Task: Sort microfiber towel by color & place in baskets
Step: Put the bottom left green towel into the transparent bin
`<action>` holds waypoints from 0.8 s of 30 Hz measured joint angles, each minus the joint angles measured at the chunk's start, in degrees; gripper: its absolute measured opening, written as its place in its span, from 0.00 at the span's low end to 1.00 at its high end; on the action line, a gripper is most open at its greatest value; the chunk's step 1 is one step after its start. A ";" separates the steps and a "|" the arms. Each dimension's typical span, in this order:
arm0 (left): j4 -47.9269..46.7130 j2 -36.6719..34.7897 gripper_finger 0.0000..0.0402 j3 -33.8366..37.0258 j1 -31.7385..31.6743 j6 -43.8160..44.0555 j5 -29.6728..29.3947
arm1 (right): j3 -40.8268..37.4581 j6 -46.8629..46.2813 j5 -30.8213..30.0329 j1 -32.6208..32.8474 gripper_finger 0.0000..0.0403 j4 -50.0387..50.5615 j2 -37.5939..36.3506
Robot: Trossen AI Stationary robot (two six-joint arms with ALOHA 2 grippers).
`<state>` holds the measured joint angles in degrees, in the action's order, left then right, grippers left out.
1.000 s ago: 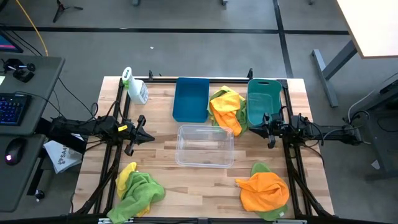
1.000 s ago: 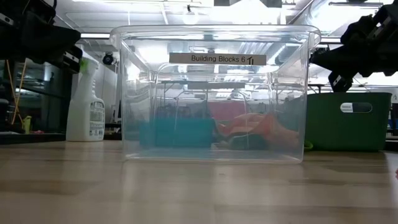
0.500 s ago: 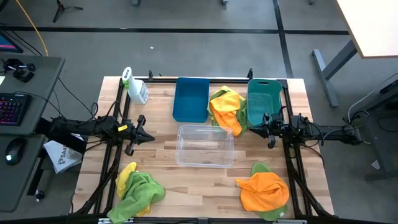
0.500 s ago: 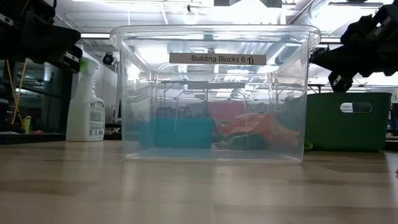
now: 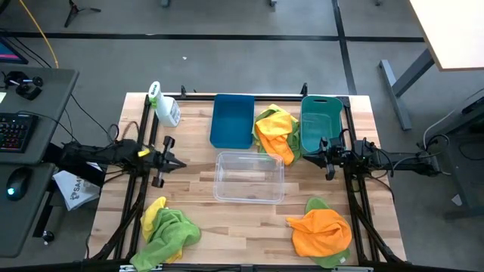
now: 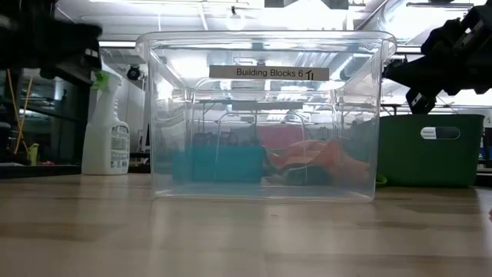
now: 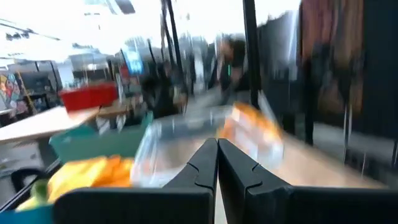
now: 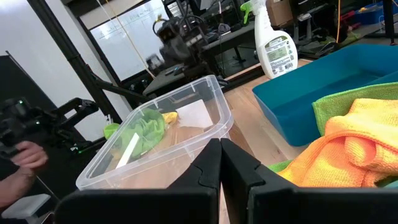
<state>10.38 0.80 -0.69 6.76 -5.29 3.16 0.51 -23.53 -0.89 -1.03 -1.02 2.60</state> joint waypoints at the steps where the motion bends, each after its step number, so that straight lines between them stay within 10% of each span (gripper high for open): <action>1: 3.20 0.00 0.00 0.00 0.00 3.79 -0.02 | 0.00 0.00 0.01 0.00 0.00 -0.01 0.00; 11: 26.69 6.33 0.00 -0.15 1.61 21.13 5.00 | 0.00 0.00 0.01 0.00 0.00 -0.02 0.00; 24: 7.91 41.83 0.34 -28.31 14.75 11.17 2.76 | 0.00 0.00 0.01 0.00 0.00 0.00 0.01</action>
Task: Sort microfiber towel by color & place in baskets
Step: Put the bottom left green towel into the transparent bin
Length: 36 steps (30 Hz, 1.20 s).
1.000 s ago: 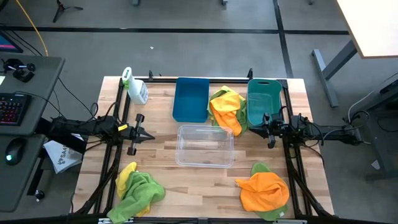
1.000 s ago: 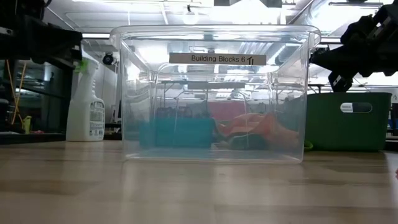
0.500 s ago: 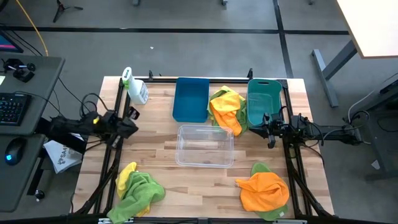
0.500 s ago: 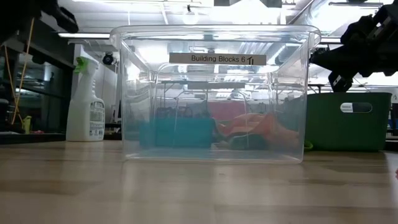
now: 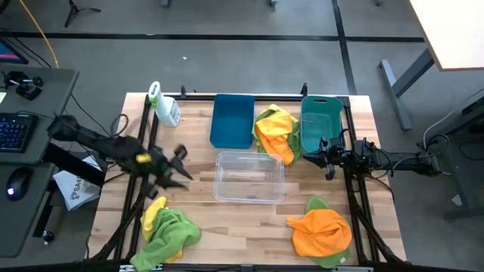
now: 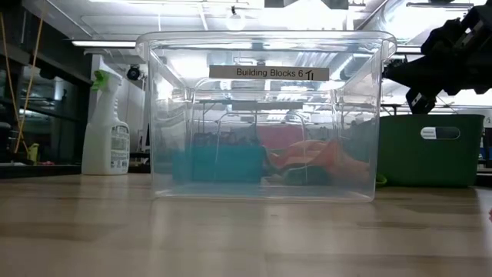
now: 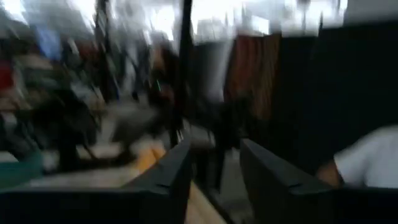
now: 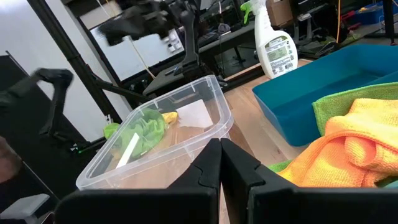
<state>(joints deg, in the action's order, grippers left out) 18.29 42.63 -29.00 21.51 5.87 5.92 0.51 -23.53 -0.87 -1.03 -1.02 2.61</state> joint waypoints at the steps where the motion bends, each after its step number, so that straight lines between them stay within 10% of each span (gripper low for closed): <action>1: -3.89 3.39 0.37 -3.06 1.79 -0.38 -0.70 | 0.00 0.00 -0.01 0.01 0.00 -0.02 0.00; 18: -73.02 48.93 0.49 -38.81 26.54 28.20 -5.44 | 0.00 0.00 0.00 -0.01 0.00 -0.02 0.00; 36: -72.00 55.59 0.49 -43.89 28.53 30.36 -8.81 | 0.00 0.00 0.01 -0.01 0.00 -0.01 0.00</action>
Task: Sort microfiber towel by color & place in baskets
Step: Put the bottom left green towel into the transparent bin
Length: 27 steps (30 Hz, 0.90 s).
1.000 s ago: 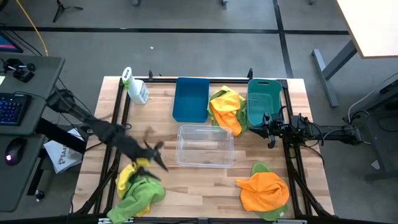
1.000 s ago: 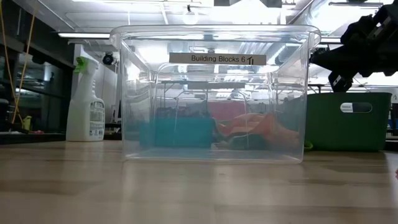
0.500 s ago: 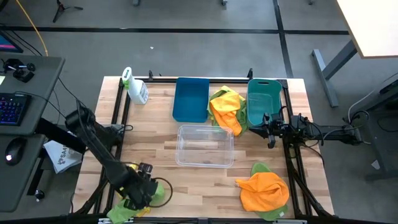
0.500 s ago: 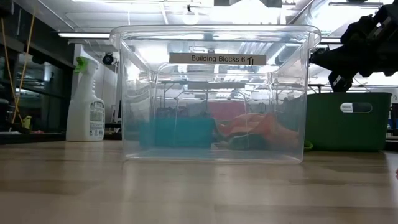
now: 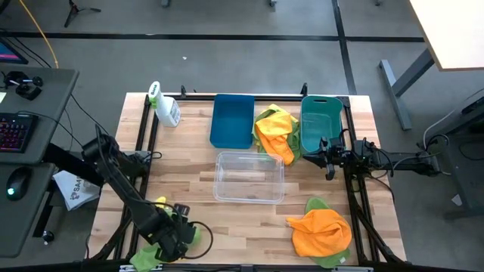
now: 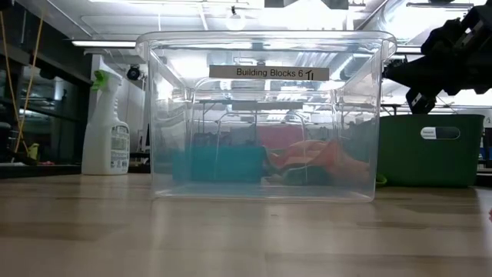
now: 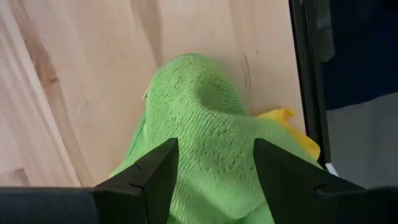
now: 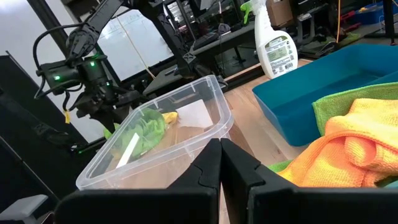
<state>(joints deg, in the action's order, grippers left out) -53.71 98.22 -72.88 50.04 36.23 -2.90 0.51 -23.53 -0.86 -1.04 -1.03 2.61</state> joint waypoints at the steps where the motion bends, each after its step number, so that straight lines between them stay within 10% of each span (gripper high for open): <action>1: 0.76 0.25 0.49 0.16 0.00 0.22 0.01 | 0.00 0.00 -0.02 0.01 0.00 0.01 0.00; 15: 4.65 3.79 0.47 3.69 -2.49 11.18 1.40 | 0.00 0.00 -0.02 0.01 0.00 0.00 0.00; 22: 2.27 3.84 0.06 2.51 -2.73 13.22 0.52 | 0.00 0.00 -0.01 0.01 0.00 -0.01 0.00; 27: -7.21 3.84 0.01 -3.15 -2.73 12.32 -1.70 | 0.00 0.00 0.00 0.01 0.00 -0.01 0.00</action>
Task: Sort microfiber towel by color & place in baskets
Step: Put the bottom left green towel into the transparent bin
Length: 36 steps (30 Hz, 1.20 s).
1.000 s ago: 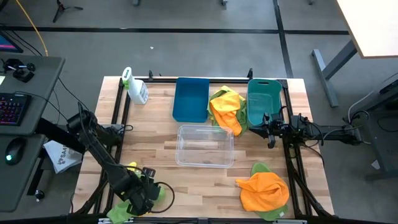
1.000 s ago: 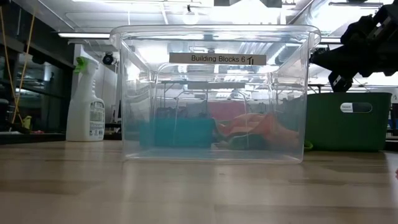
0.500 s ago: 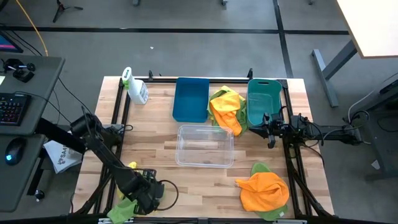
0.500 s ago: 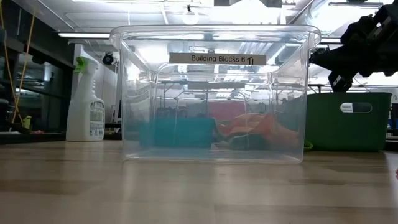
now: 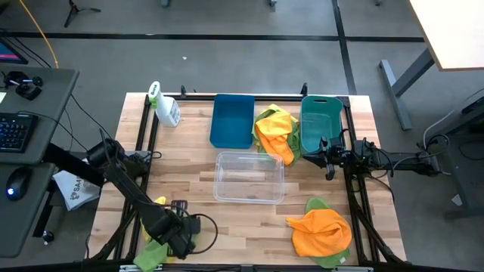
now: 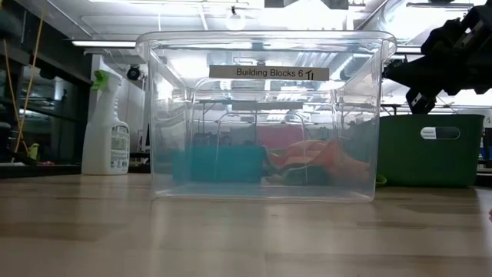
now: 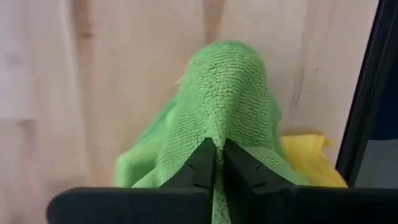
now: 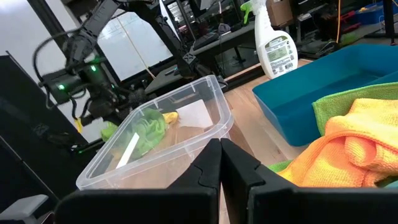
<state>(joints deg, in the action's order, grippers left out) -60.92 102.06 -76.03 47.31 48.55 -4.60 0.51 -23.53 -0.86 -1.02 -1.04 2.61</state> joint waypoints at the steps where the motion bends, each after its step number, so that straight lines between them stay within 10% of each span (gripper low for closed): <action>1: -2.96 0.00 0.01 -2.11 0.00 -0.28 -1.29 | 0.00 0.02 0.00 -0.02 0.00 0.00 0.00; 9: -29.46 -0.09 0.00 -26.79 0.30 -3.74 -24.57 | 0.00 0.00 0.00 -0.02 0.00 0.01 0.00; 23: -20.57 -3.67 0.00 -46.51 -7.24 -41.11 -55.99 | 0.00 0.00 0.00 -0.02 0.00 0.02 0.02; 29: -0.14 -3.67 0.00 -47.23 -14.47 -62.80 -51.54 | 0.00 0.00 0.00 -0.02 0.00 0.02 0.02; 36: 8.87 -3.65 0.00 -45.62 -22.79 -66.75 -34.95 | 0.00 0.00 0.00 -0.02 0.00 0.01 0.02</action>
<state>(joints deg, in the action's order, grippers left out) -52.06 98.41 -121.65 24.52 -18.20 -39.55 0.51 -23.53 -0.86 -1.04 -1.02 2.63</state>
